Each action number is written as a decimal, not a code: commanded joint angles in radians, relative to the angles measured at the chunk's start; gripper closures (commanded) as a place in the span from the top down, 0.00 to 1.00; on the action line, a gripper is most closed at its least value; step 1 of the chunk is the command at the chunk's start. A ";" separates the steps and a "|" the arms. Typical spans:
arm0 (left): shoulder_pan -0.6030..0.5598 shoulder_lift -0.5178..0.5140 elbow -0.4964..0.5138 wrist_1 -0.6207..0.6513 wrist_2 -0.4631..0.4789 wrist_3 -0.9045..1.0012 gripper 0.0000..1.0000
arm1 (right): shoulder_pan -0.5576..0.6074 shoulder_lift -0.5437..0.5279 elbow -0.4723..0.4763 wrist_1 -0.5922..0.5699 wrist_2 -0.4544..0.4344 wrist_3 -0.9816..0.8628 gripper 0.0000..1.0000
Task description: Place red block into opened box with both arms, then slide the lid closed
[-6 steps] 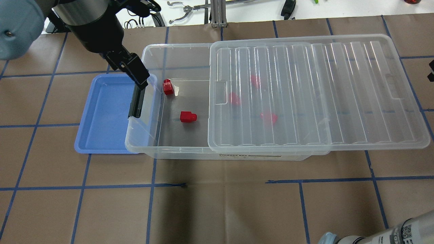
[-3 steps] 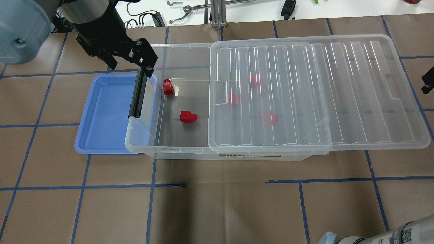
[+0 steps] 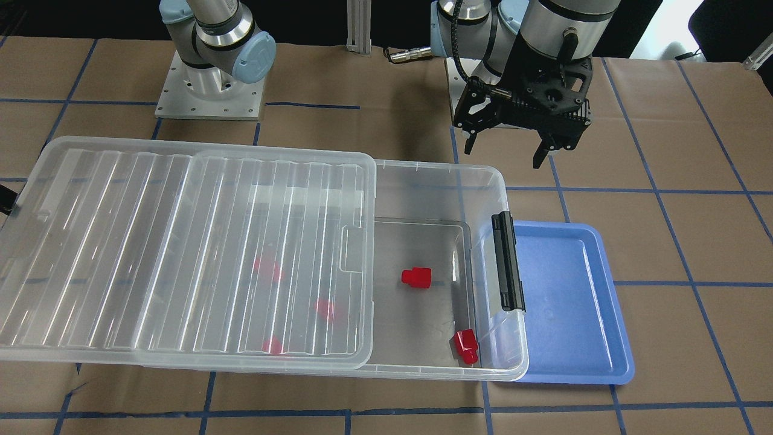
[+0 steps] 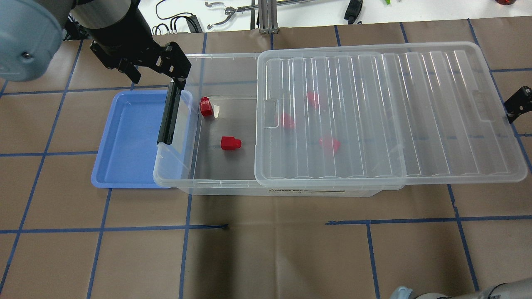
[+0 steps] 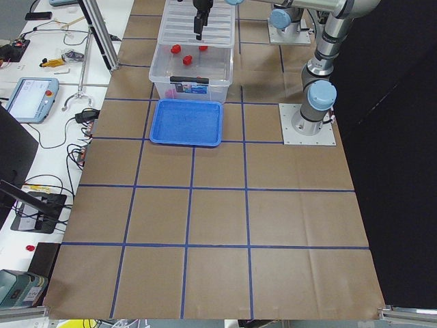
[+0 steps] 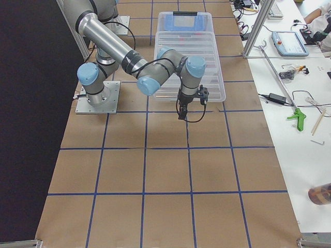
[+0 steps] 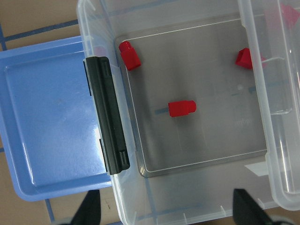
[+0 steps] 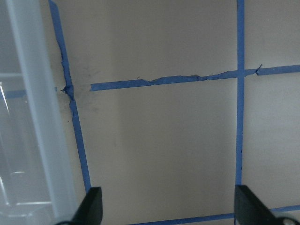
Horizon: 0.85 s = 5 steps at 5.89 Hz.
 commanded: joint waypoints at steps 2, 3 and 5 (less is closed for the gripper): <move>0.001 0.001 -0.006 0.002 0.000 0.009 0.98 | 0.025 -0.017 0.040 0.000 0.037 0.005 1.00; 0.002 -0.002 -0.006 0.001 0.002 0.009 0.98 | 0.054 -0.018 0.040 0.000 0.044 0.025 1.00; 0.007 0.002 -0.006 -0.004 -0.009 -0.009 0.98 | 0.106 -0.031 0.049 0.000 0.063 0.078 1.00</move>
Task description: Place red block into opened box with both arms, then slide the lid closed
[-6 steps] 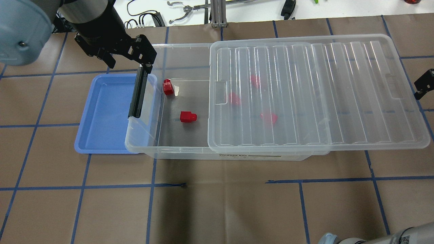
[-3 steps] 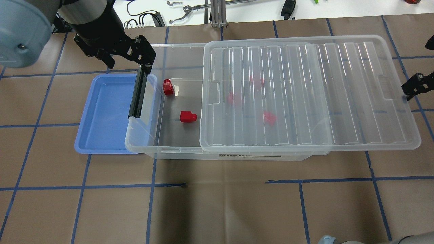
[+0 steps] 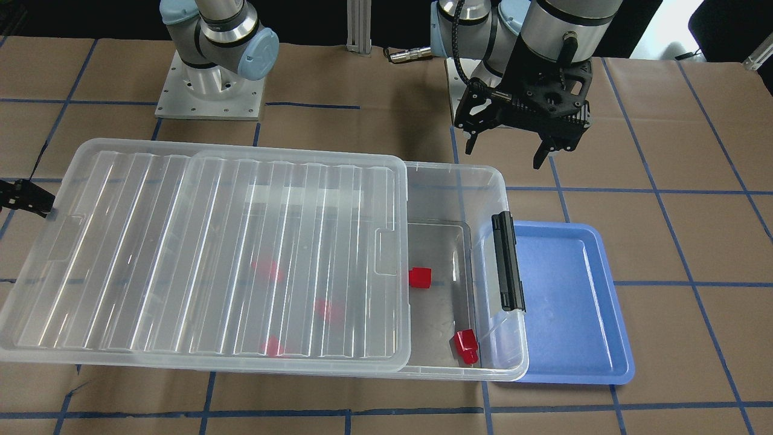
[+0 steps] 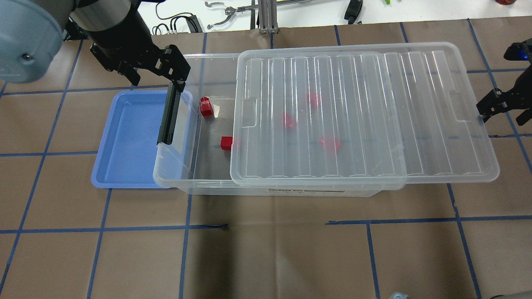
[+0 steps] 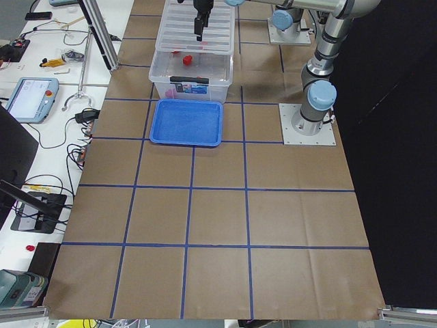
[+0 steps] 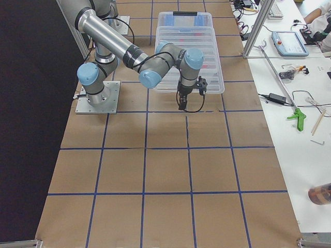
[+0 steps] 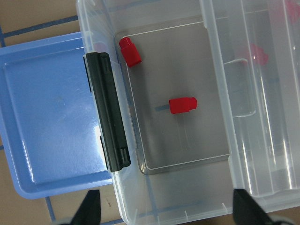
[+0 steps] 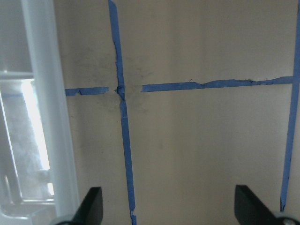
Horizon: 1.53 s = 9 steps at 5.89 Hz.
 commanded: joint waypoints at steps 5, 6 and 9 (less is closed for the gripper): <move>0.003 0.002 0.001 0.004 -0.007 -0.013 0.98 | 0.141 -0.026 0.032 0.006 0.079 0.125 1.00; 0.003 -0.002 0.000 0.009 -0.007 -0.013 0.98 | 0.158 -0.027 0.044 0.002 0.082 0.153 1.00; 0.005 -0.010 0.001 0.010 -0.007 -0.015 0.98 | 0.222 -0.035 0.044 0.003 0.110 0.228 1.00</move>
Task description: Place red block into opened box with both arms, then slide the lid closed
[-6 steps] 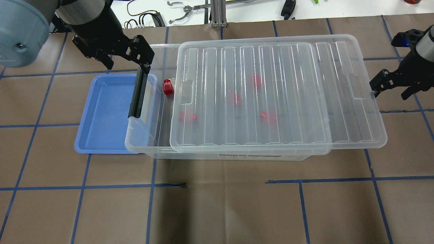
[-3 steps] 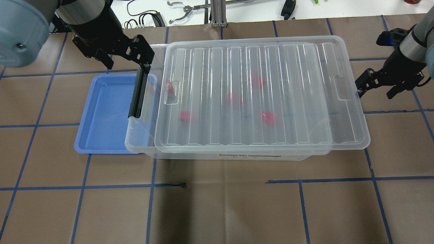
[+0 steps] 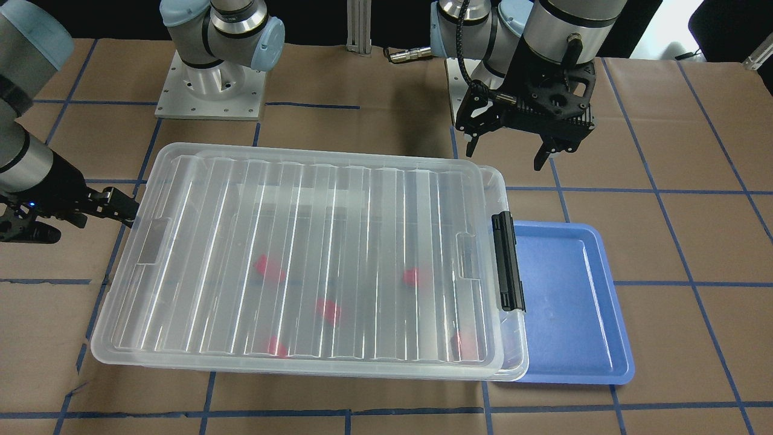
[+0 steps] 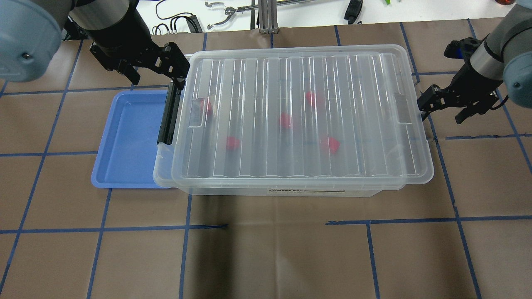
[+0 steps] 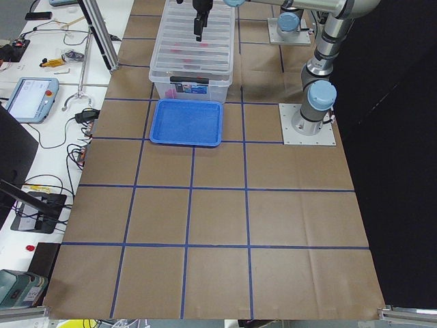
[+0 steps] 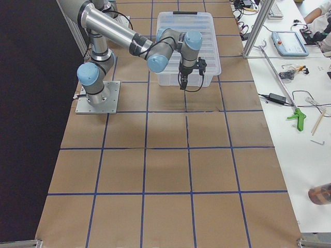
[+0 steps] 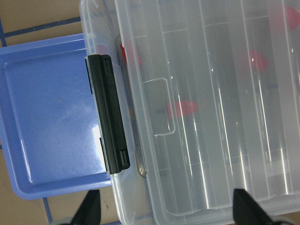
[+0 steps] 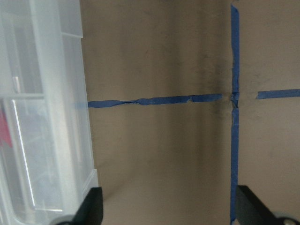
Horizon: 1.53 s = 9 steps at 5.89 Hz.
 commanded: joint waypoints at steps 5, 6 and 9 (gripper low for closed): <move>0.002 -0.008 -0.001 0.000 0.001 0.018 0.98 | 0.088 -0.094 -0.164 0.151 -0.030 0.131 1.00; 0.002 -0.012 -0.001 0.000 0.006 0.020 0.98 | 0.175 -0.093 -0.255 0.248 -0.039 0.239 1.00; 0.002 -0.009 -0.001 0.000 0.001 0.018 0.98 | 0.359 -0.090 -0.343 0.325 -0.051 0.456 1.00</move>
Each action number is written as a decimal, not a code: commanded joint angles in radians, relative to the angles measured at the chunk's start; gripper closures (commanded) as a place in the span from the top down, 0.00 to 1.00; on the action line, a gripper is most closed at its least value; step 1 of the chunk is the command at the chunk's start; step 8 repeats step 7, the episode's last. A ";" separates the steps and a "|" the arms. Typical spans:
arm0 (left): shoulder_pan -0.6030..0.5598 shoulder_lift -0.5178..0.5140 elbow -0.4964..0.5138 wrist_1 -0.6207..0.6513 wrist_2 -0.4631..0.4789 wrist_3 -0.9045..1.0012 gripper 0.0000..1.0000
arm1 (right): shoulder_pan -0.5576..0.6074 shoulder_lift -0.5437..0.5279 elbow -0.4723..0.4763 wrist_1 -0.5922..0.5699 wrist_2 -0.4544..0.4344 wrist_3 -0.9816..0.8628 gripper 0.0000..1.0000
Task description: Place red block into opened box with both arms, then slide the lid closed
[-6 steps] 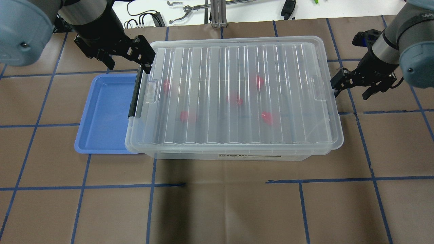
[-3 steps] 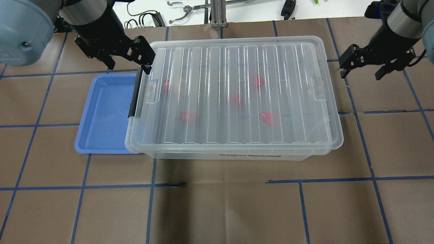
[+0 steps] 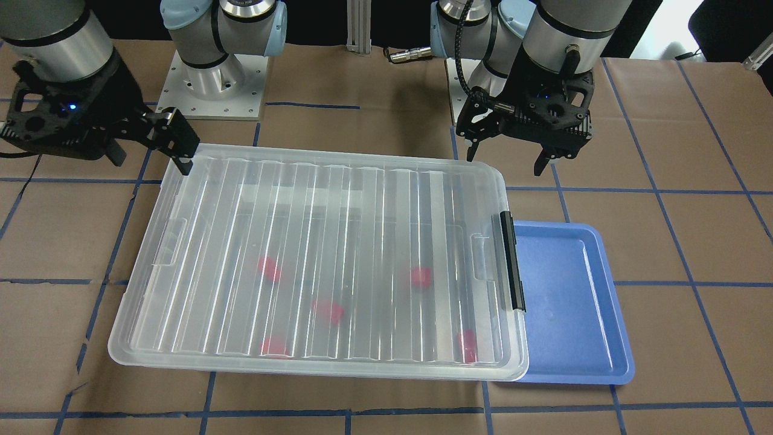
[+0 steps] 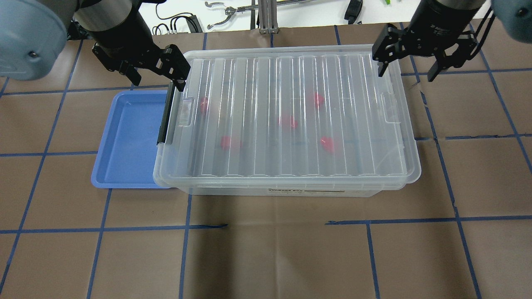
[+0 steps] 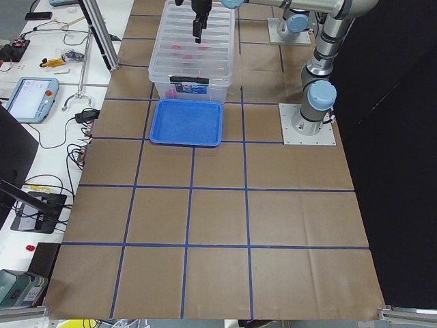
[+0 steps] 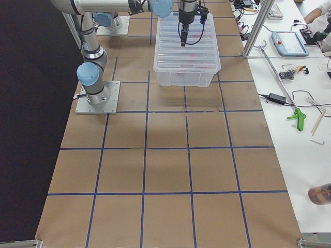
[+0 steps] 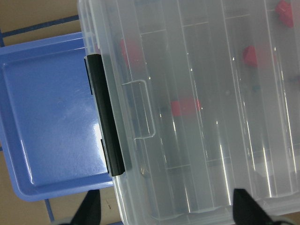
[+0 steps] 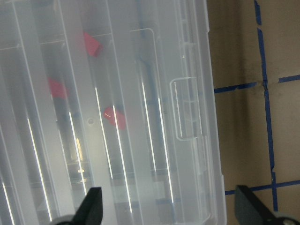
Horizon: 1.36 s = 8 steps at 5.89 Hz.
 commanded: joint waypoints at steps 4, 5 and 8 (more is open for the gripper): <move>0.003 -0.001 0.002 0.002 -0.002 0.000 0.98 | 0.040 -0.022 -0.012 0.087 -0.011 0.028 1.00; 0.003 -0.001 0.002 0.002 -0.002 0.000 0.98 | 0.040 -0.022 -0.012 0.087 -0.011 0.028 1.00; 0.003 0.000 0.002 0.006 0.000 0.000 0.98 | 0.040 -0.022 -0.010 0.087 -0.013 0.028 1.00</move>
